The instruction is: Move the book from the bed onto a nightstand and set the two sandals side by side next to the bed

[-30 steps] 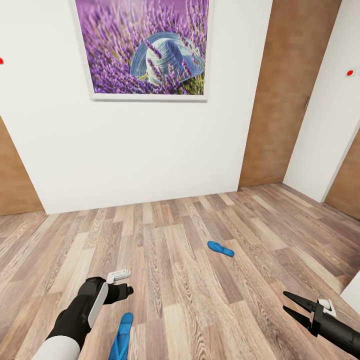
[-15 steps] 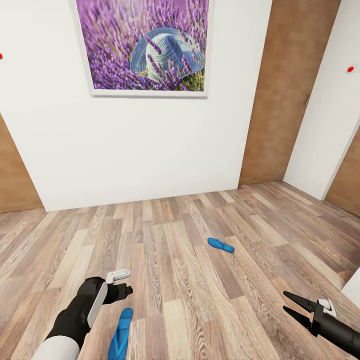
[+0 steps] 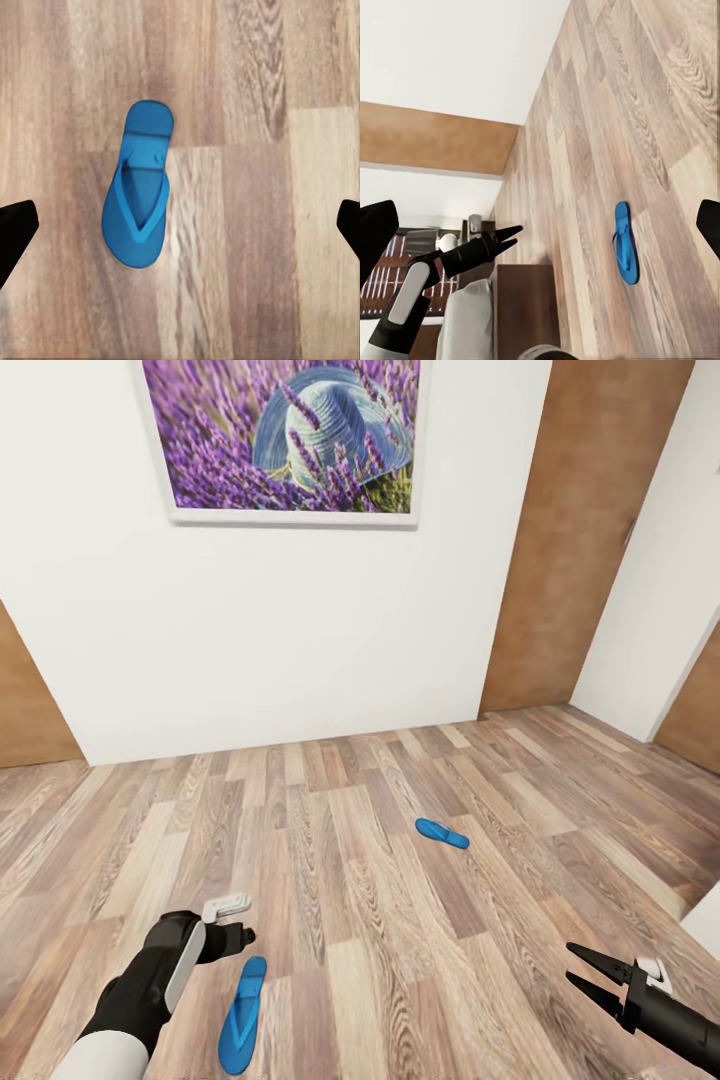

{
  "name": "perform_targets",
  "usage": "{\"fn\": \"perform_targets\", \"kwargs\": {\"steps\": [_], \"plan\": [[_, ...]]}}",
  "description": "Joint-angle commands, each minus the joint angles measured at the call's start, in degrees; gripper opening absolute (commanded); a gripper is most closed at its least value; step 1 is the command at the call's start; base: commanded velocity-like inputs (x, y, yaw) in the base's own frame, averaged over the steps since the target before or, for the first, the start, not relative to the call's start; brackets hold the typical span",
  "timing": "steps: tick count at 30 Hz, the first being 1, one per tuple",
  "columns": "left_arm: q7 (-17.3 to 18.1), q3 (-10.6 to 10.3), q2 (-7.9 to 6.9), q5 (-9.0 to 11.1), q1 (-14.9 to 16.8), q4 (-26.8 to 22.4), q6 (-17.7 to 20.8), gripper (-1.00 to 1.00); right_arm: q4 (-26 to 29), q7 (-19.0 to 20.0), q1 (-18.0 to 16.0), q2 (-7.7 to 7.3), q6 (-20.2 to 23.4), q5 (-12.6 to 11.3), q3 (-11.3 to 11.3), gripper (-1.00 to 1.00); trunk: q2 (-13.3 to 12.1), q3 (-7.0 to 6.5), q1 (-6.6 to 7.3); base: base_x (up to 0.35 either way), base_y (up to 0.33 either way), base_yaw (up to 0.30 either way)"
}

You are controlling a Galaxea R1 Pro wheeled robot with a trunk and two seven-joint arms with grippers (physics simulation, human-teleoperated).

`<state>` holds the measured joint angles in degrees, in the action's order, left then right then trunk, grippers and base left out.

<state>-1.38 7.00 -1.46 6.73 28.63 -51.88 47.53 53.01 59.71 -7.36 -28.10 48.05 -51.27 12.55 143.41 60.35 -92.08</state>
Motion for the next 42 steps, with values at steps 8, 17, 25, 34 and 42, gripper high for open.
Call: {"fn": "perform_targets", "kwargs": {"steps": [8,17,25,34,42], "plan": [[-0.44,0.04,-0.41,0.48,0.02,-0.15,0.24,1.00,-0.01,0.06,-0.03,0.03,0.29,-0.15,0.02,1.00,0.13,1.83,-0.19,0.000,0.000,0.000],[-0.46,-0.07,-0.33,0.48,0.02,-0.11,0.20,1.00,-0.01,0.06,-0.03,0.05,0.30,-0.13,0.02,1.00,0.25,3.83,-0.42,0.000,0.000,0.000],[-0.47,-0.11,-0.31,0.48,0.02,-0.07,0.20,1.00,-0.01,0.04,-0.03,0.03,0.33,-0.20,0.02,1.00,0.36,5.60,-0.63,0.000,0.000,0.000],[-0.47,-0.14,-0.30,0.48,0.02,-0.07,0.20,1.00,-0.01,0.08,-0.03,0.01,0.38,-0.40,-0.04,1.00,0.48,7.59,-0.86,0.000,0.000,0.000],[-0.47,-0.30,-0.30,0.48,0.02,-0.07,0.20,1.00,-0.01,0.06,-0.03,0.00,0.36,-0.27,0.01,1.00,0.59,9.37,-1.07,0.000,0.000,0.000]]}}
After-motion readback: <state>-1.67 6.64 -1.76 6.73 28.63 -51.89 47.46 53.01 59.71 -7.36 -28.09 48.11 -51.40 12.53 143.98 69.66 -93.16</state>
